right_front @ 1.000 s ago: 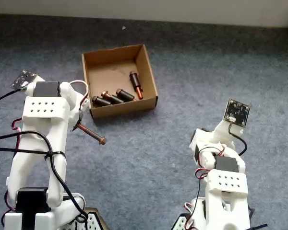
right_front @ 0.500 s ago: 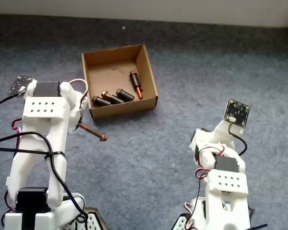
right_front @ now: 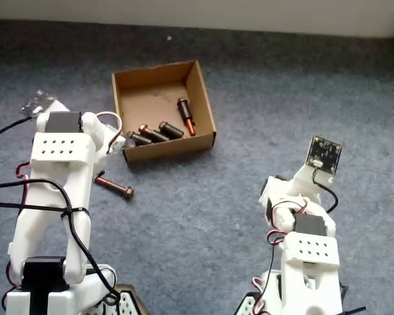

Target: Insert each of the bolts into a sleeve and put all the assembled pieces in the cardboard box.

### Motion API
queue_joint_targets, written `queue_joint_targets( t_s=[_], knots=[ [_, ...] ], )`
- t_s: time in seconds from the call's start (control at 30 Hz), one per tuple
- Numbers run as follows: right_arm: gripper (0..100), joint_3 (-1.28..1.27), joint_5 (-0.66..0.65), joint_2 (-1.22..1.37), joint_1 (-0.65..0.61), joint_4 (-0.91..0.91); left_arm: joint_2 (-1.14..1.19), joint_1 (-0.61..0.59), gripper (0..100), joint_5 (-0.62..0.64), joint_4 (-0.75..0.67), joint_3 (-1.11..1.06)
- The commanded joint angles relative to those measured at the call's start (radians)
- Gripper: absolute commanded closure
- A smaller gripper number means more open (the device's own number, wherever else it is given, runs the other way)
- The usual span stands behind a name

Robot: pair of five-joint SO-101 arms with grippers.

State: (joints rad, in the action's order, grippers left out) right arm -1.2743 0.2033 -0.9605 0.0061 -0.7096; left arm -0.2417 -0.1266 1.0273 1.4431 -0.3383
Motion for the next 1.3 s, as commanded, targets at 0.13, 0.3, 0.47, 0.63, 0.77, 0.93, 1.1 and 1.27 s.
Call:
queue_joint_targets(
  t_s=[0.13, 0.3, 0.47, 0.63, 0.77, 0.93, 1.1, 1.27],
  knots=[
    [99.4, 0.007, 0.002, -0.025, 0.007, 0.018, -0.042, -0.042, 71, -0.895, -0.008, 0.027],
    [99.4, 0.007, 0.002, -0.025, 0.007, 0.018, -0.044, -0.051, 71, -1.214, 0.0, 0.079],
    [99.4, 0.007, 0.002, -0.025, 0.007, 0.018, -0.038, -0.042, 71, -1.392, -0.009, 0.07],
    [99.4, 0.007, 0.002, -0.024, 0.007, 0.018, -0.035, -0.048, 71, -1.775, -0.008, 0.067],
    [99.4, 0.007, 0.002, -0.024, 0.007, 0.018, -0.035, -0.047, 71, -2.108, -0.009, -0.012],
    [99.4, 0.007, 0.002, -0.024, 0.007, 0.019, -0.035, -0.042, 71, -2.458, -0.072, -0.154],
    [99.4, 0.007, 0.0, -0.024, 0.007, 0.019, -0.033, -0.039, 71, -2.518, -0.275, -0.268],
    [99.4, 0.007, 0.0, -0.024, 0.007, 0.019, -0.031, 0.03, 71, -2.547, -0.388, -0.377]
  ],
)
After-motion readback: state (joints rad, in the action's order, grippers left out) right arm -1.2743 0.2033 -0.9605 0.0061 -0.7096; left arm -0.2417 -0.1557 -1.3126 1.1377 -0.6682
